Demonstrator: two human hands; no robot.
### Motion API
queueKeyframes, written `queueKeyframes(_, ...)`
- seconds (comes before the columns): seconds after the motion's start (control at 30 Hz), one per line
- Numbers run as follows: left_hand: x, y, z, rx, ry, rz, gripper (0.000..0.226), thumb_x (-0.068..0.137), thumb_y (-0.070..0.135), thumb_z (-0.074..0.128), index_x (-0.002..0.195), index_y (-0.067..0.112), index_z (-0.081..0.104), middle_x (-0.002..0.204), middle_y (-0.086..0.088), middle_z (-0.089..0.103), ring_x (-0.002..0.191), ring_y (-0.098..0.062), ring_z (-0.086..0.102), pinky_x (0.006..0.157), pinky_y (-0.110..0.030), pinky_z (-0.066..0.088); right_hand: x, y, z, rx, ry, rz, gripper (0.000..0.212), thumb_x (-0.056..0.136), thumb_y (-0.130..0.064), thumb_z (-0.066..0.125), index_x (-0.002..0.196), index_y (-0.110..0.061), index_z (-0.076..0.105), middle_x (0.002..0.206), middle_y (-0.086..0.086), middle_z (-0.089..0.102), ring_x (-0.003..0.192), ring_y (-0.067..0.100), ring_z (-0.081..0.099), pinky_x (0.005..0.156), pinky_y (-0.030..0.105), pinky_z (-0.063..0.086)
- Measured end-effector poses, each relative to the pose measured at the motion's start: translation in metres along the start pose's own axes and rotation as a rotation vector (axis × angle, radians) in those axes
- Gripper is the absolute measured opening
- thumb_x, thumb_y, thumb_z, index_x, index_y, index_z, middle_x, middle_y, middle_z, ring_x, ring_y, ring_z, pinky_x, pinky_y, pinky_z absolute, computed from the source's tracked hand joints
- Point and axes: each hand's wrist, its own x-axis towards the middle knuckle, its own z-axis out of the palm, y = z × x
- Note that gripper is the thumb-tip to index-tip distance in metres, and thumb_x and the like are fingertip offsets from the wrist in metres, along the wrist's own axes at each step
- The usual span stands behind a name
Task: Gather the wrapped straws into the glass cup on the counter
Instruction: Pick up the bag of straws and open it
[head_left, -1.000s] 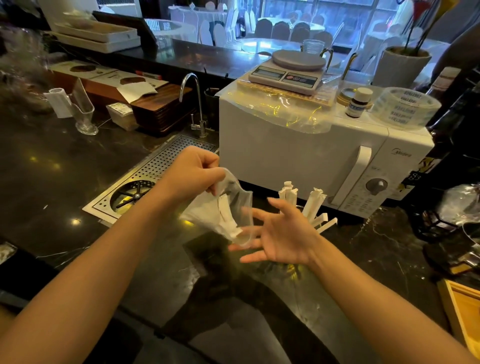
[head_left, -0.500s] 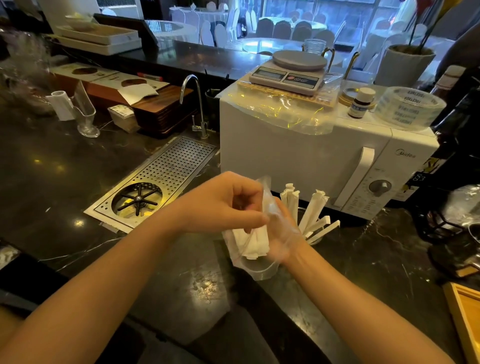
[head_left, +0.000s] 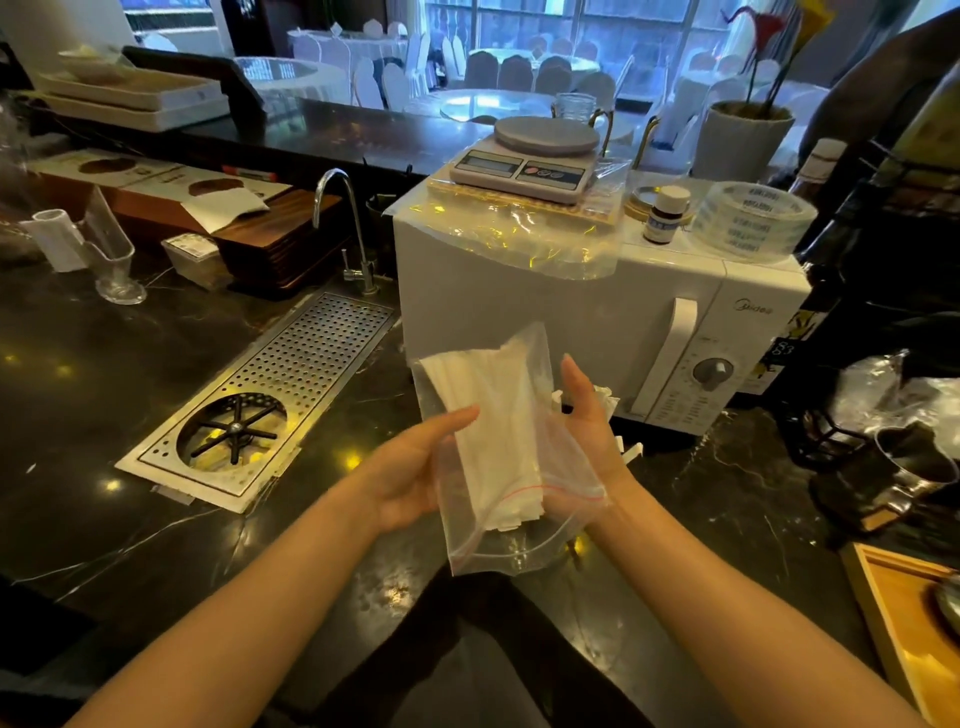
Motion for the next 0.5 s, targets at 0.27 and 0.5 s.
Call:
queueKeyframes(0.27,0.019,0.006,0.023,0.117,-0.118,0.065,0.035,0.080,-0.004,0.053,0.101,0.024,0.055,0.094,-0.004,0.068,0.073,-0.016,0.072,0.069,-0.037,0.058,-0.021,-0.026,-0.009,-0.233,0.073,0.097,0.078,0.049,-0.038,0.082,0.117,-0.009,0.058,0.097,0.011,0.068,0.084,0.025,0.068,0.074,0.033,0.057)
queueKeyframes(0.5,0.036,0.046,0.042,0.340,-0.132,0.199,0.038,0.081,-0.006,0.054,0.106,0.021,0.052,0.097,-0.004,0.065,0.086,-0.020,0.066,0.065,-0.030,0.060,-0.040,-0.065,0.009,-0.549,0.351,0.093,0.030,0.086,-0.011,0.051,0.116,-0.008,0.049,0.100,0.011,0.062,0.090,0.025,0.061,0.084,0.040,0.048)
